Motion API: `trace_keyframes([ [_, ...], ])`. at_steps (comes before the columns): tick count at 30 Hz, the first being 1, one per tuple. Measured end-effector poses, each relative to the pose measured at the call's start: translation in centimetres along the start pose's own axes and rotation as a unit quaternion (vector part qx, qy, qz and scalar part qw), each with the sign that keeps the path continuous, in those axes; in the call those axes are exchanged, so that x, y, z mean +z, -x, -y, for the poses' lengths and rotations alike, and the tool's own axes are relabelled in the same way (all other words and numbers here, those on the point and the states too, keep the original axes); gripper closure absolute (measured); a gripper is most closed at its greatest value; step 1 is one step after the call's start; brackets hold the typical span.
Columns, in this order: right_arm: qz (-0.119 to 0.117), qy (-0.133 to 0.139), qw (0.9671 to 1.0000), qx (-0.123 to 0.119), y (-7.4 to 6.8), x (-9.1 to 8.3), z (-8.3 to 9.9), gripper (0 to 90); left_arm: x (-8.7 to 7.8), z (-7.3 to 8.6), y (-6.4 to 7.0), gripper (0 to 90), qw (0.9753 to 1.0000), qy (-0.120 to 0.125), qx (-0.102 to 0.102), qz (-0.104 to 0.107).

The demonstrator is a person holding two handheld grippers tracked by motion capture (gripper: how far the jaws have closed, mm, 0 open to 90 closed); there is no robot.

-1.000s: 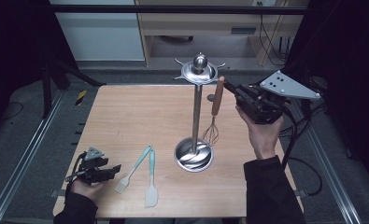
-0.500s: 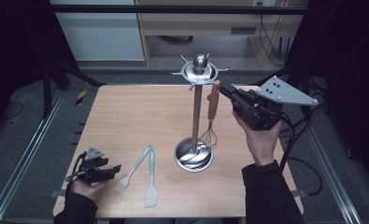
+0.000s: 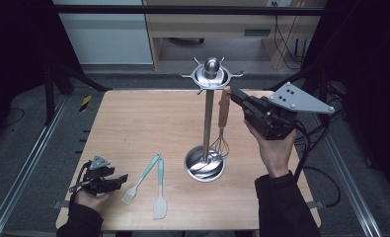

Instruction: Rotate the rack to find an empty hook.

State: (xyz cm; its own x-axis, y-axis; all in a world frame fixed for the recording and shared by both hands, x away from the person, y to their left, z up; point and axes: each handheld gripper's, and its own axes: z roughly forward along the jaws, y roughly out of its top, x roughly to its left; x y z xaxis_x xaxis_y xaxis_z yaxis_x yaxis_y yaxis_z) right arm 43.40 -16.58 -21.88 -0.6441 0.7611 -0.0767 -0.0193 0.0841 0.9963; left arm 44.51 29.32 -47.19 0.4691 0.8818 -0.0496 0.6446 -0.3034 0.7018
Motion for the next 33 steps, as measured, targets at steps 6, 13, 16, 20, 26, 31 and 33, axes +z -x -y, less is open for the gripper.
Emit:
trace_keyframes([
  [6, 0.035, -0.032, 0.9987, 0.020, 0.9, -0.5, 2.4, 83.2, -0.2, -0.1, 0.2, 36.4, 1.0000, 0.004, 0.001, 0.003],
  [13, 0.056, -0.067, 0.9955, 0.037, 1.9, -1.4, 6.5, 74.2, -0.4, -0.4, 1.0, 36.5, 0.9999, 0.011, 0.008, 0.010],
  [16, 0.064, -0.084, 0.9936, 0.042, 2.4, -2.0, 8.7, 71.2, -0.4, -0.6, 1.6, 37.0, 0.9997, 0.012, 0.011, 0.016],
  [20, 0.072, -0.102, 0.9902, 0.062, 3.1, -2.8, 11.4, 67.5, -0.5, -0.8, 2.4, 38.1, 0.9994, 0.014, 0.018, 0.027],
  [26, 0.088, -0.136, 0.9834, 0.081, 4.0, -3.4, 14.8, 61.1, -0.3, -1.1, 3.5, 38.9, 0.9989, 0.012, 0.027, 0.035],
  [31, 0.094, -0.163, 0.9785, 0.084, 4.1, -3.4, 17.3, 56.5, -0.1, -1.1, 4.0, 38.9, 0.9986, 0.010, 0.034, 0.040],
  [33, 0.094, -0.171, 0.9769, 0.088, 4.1, -3.3, 18.0, 54.9, 0.0, -1.2, 4.2, 39.0, 0.9984, 0.010, 0.035, 0.043],
])
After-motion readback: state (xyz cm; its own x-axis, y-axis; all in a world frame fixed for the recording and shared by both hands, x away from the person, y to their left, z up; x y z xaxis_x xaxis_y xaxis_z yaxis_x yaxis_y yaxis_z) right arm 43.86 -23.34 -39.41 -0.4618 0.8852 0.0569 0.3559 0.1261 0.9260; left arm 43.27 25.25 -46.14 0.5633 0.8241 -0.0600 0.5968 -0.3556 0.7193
